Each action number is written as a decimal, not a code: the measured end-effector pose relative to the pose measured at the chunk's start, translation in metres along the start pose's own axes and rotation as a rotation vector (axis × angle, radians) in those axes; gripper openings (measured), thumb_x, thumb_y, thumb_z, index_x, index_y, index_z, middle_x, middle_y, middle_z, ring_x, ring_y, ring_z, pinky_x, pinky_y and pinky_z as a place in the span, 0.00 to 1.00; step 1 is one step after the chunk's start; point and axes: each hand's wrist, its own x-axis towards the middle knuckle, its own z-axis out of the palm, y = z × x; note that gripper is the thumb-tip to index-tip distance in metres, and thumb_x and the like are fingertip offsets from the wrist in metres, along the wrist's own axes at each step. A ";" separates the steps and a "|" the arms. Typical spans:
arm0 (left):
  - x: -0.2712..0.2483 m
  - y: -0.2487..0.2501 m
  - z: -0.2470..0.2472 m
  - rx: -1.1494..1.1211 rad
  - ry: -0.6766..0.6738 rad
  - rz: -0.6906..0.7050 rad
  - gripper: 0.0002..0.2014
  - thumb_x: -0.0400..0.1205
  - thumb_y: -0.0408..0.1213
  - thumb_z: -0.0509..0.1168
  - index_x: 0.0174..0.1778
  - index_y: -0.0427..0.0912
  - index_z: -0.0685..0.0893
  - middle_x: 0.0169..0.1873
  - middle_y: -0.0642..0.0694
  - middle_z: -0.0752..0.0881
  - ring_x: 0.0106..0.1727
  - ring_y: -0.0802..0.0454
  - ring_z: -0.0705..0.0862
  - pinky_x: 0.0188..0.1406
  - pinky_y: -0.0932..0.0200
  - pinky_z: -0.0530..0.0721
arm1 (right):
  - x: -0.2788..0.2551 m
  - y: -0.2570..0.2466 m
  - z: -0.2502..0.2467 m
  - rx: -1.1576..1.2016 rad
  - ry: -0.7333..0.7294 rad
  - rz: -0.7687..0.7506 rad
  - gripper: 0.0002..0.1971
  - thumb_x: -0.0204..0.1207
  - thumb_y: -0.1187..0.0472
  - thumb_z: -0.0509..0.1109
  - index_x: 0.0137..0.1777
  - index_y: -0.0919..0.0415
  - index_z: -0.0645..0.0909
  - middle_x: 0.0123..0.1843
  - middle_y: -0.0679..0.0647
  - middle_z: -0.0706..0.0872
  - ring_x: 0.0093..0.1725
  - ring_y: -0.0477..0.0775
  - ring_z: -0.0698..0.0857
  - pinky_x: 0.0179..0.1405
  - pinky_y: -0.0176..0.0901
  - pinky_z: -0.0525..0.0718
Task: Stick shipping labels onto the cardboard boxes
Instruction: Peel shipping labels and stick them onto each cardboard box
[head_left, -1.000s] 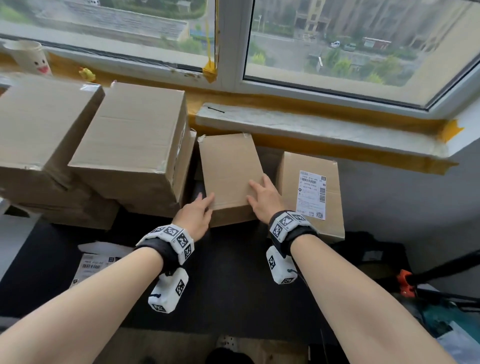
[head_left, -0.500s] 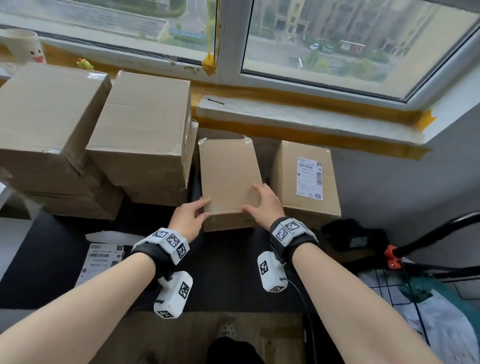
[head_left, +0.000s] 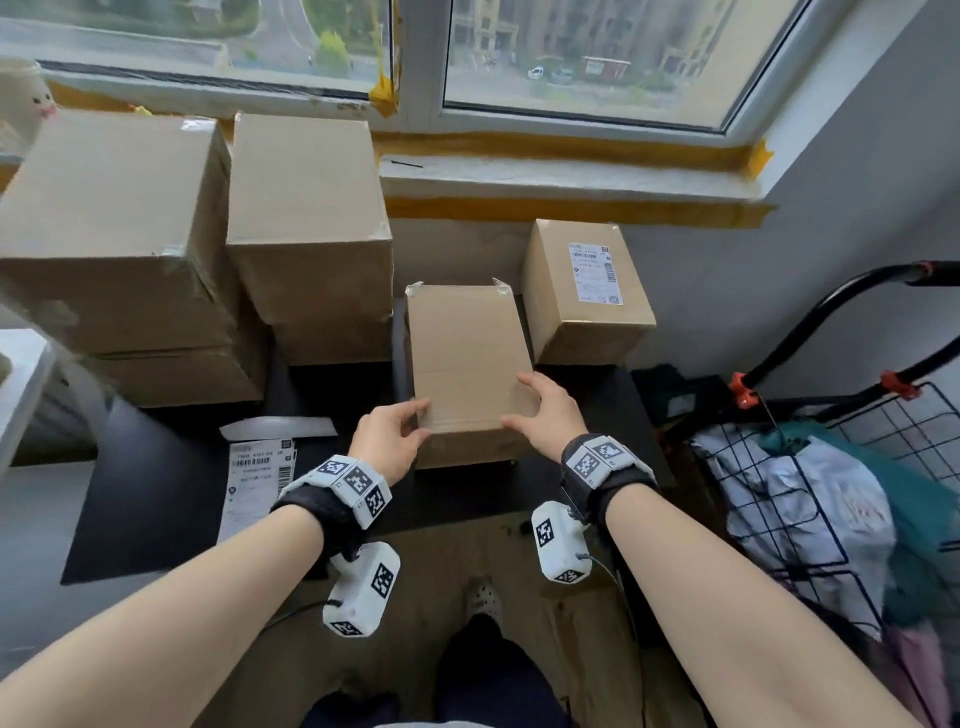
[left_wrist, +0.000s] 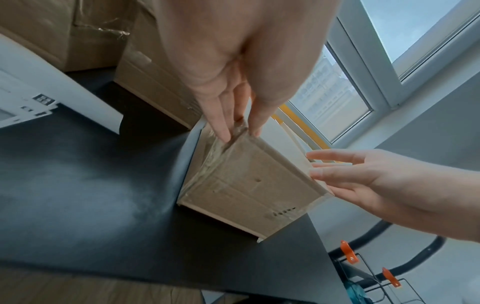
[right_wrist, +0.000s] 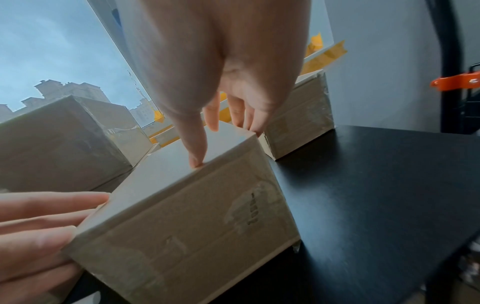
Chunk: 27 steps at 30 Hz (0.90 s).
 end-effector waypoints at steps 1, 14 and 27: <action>-0.006 -0.002 0.001 -0.006 -0.009 0.000 0.21 0.77 0.33 0.70 0.67 0.46 0.82 0.58 0.43 0.87 0.59 0.48 0.85 0.67 0.53 0.80 | -0.006 0.002 0.002 0.000 0.004 0.008 0.34 0.69 0.59 0.77 0.76 0.57 0.70 0.80 0.55 0.68 0.80 0.54 0.66 0.81 0.46 0.61; -0.043 -0.005 -0.041 0.489 -0.229 0.161 0.20 0.83 0.39 0.61 0.72 0.48 0.75 0.72 0.48 0.77 0.72 0.47 0.76 0.71 0.53 0.74 | -0.047 -0.025 0.014 -0.272 -0.059 -0.050 0.25 0.80 0.53 0.66 0.76 0.57 0.70 0.82 0.53 0.65 0.80 0.56 0.66 0.79 0.48 0.63; -0.078 -0.103 -0.135 0.838 -0.160 0.018 0.17 0.84 0.38 0.54 0.68 0.47 0.76 0.67 0.47 0.79 0.67 0.46 0.77 0.62 0.48 0.80 | -0.066 -0.122 0.119 -0.450 -0.278 -0.360 0.23 0.83 0.55 0.60 0.77 0.56 0.68 0.81 0.54 0.66 0.79 0.56 0.66 0.78 0.51 0.66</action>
